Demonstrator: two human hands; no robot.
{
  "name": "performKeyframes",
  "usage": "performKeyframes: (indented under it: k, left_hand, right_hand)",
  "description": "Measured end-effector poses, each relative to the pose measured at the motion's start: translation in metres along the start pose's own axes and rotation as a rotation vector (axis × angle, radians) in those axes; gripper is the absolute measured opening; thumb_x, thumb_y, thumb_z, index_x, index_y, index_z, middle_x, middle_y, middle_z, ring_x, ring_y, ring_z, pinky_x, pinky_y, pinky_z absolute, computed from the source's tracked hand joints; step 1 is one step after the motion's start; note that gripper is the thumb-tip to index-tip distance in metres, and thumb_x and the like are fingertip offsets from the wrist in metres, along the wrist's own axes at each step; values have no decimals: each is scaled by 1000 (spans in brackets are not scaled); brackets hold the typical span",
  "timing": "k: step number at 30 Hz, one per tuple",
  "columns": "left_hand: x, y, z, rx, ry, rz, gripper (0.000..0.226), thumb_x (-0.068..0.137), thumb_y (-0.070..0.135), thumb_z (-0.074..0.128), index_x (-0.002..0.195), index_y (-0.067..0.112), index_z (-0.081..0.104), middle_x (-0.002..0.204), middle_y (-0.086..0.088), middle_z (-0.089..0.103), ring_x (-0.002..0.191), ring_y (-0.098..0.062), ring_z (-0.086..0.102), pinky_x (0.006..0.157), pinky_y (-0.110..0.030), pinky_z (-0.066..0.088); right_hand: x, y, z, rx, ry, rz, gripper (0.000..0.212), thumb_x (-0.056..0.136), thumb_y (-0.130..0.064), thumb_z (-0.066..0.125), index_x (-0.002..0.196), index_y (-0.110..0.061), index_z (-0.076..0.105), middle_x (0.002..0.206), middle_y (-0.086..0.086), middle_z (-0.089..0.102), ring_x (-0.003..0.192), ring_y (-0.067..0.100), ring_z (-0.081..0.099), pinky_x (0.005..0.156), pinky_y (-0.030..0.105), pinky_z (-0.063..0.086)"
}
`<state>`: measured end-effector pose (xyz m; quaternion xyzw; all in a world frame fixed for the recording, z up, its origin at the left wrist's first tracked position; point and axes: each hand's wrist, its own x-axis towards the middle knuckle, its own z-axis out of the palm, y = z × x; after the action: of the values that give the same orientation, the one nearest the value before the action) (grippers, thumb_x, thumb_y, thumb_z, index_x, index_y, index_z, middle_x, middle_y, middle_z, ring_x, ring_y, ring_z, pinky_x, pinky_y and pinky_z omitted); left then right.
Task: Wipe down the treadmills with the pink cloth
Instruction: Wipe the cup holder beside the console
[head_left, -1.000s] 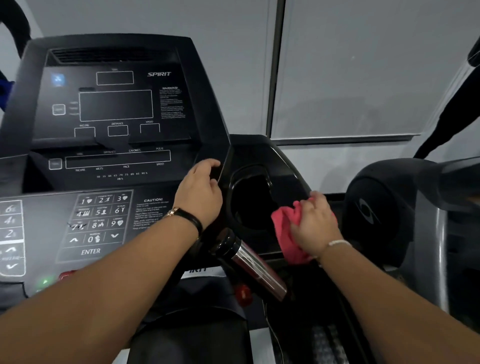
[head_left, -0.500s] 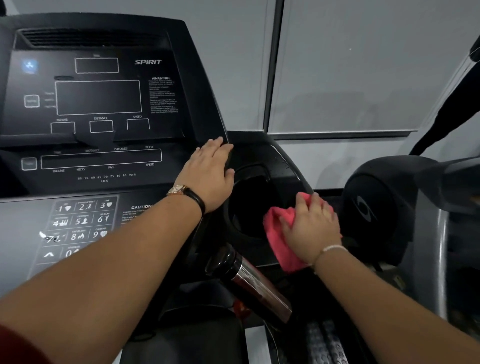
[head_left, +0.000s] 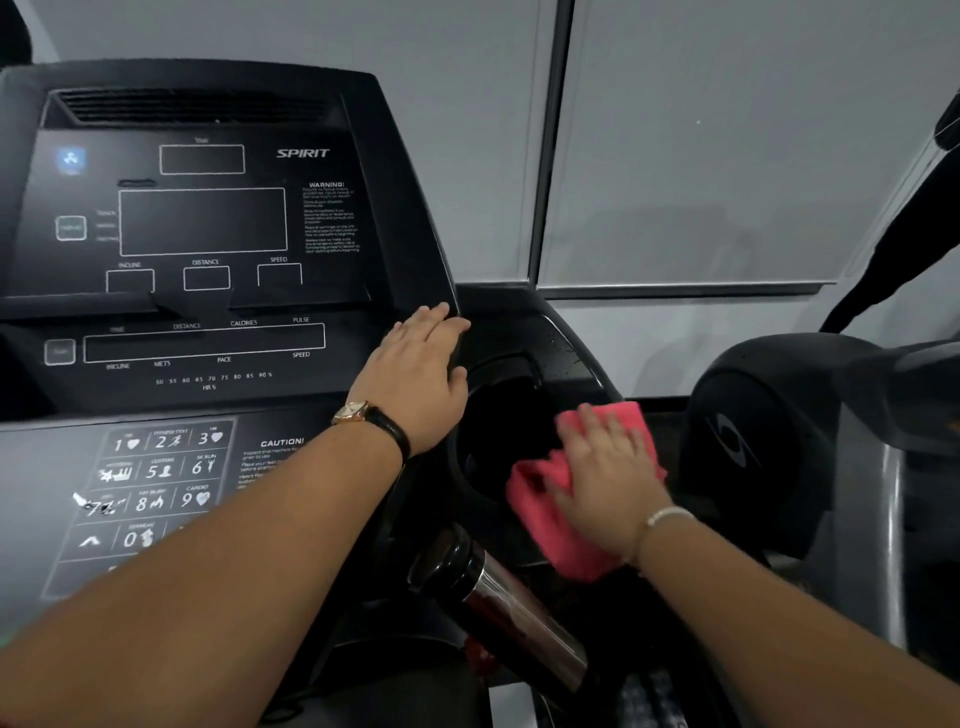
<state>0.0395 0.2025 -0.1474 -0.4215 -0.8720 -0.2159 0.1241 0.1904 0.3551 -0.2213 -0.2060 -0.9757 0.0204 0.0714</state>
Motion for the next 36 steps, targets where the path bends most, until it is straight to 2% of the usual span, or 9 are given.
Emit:
performKeyframes:
  k: [5,8,12,18,21,25,28,31,36]
  left_hand:
    - [2,2,-2,6,31,-30,42,89,25,53,130,21,47,147,2,37,138,-15,27,112,-29,19]
    - [20,7,-11,50,120,-61,34,85,28,56,118,21,53,122,0,52,117,-21,44,99,-34,35]
    - [47,2,-8,85,185,29,48,81,25,59,127,19,47,139,-3,41,135,-22,30,114,-39,17]
    - [57,-12,3,49,113,11,63,84,36,57,140,19,33,153,1,21,144,-18,8,118,-42,6]
    - [56,-11,2,70,109,11,63,85,37,56,140,20,32,154,1,19,144,-17,5,117,-41,4]
    - [55,-10,2,61,96,5,61,86,37,54,141,20,32,156,1,15,145,-15,2,117,-40,2]
    - [54,-10,2,34,93,8,59,87,34,52,141,20,32,157,1,14,145,-15,0,117,-40,2]
    - [52,-10,2,22,88,13,58,88,34,51,141,21,32,157,3,12,145,-14,-1,117,-38,1]
    - [53,-10,2,12,89,10,58,87,35,50,140,23,32,157,4,11,145,-14,-2,117,-37,-1]
  right_hand:
    - [-20,37,2,38,-7,-434,68,74,-56,44,133,-21,45,141,9,47,132,28,40,108,53,27]
    - [11,56,-1,136,-34,-192,74,81,-55,41,144,-18,30,151,13,28,141,28,23,116,39,15]
    - [44,35,4,215,-73,250,70,91,-53,32,147,-14,16,150,18,20,133,39,29,111,44,25]
    - [-25,44,7,89,29,-217,66,82,-56,34,139,-24,39,148,4,37,136,31,34,106,55,32]
    - [-11,66,3,300,-77,-59,82,78,-63,39,147,-22,22,154,4,20,144,20,13,117,32,12]
    - [50,51,0,406,-78,367,73,90,-52,43,145,-10,22,144,17,35,128,32,40,106,35,32]
    - [51,22,4,190,-15,233,65,90,-47,22,145,-12,26,152,12,24,138,32,26,113,43,23]
    - [17,17,7,177,96,-128,70,78,-50,25,133,-15,50,145,6,41,138,24,32,114,44,21]
    - [33,40,6,217,28,75,72,85,-52,21,145,-13,28,154,7,24,143,20,17,117,38,16]
